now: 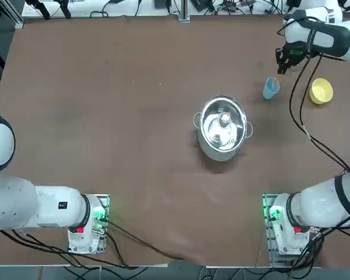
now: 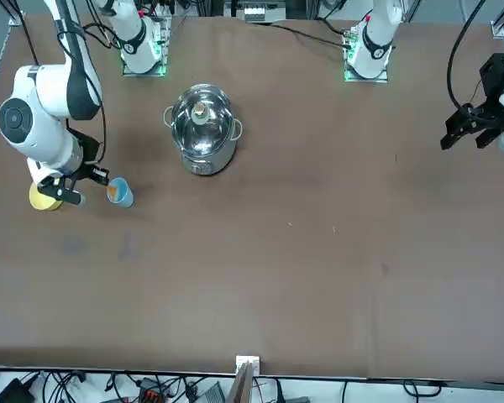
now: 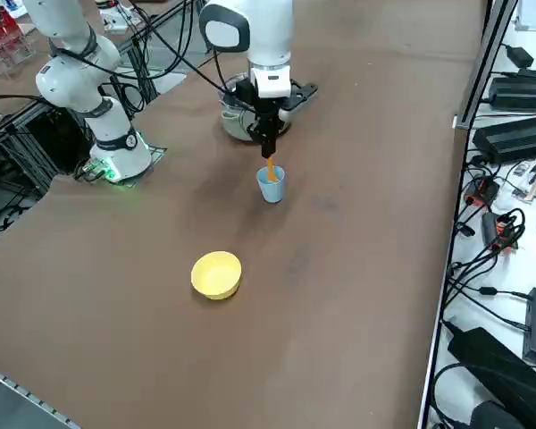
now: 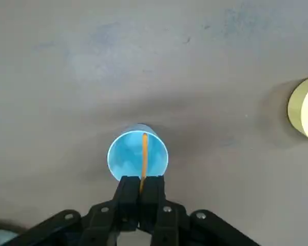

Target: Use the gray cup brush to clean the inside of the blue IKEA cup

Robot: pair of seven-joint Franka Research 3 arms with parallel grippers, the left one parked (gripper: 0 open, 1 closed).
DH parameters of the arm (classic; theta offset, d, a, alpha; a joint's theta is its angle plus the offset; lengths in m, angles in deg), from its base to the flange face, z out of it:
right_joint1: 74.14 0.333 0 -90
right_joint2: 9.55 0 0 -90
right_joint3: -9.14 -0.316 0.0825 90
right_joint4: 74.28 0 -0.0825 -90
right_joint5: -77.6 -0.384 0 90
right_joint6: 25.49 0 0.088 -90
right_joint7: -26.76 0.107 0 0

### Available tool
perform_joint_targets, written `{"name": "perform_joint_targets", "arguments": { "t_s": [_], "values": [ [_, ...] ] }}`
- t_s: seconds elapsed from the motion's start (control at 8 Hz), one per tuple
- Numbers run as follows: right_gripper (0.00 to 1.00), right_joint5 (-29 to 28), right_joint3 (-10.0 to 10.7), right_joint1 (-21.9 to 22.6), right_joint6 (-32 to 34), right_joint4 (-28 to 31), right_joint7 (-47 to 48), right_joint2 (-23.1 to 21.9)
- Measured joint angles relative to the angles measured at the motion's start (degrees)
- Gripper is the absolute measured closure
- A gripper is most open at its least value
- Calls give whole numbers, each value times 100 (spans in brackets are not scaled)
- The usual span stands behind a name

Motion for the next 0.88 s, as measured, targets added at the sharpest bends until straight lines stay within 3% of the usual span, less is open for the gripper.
{"name": "perform_joint_targets", "arguments": {
  "t_s": [0.88],
  "values": [
    [97,-8,-104,304,95,-4,608,44]
  ]
}}
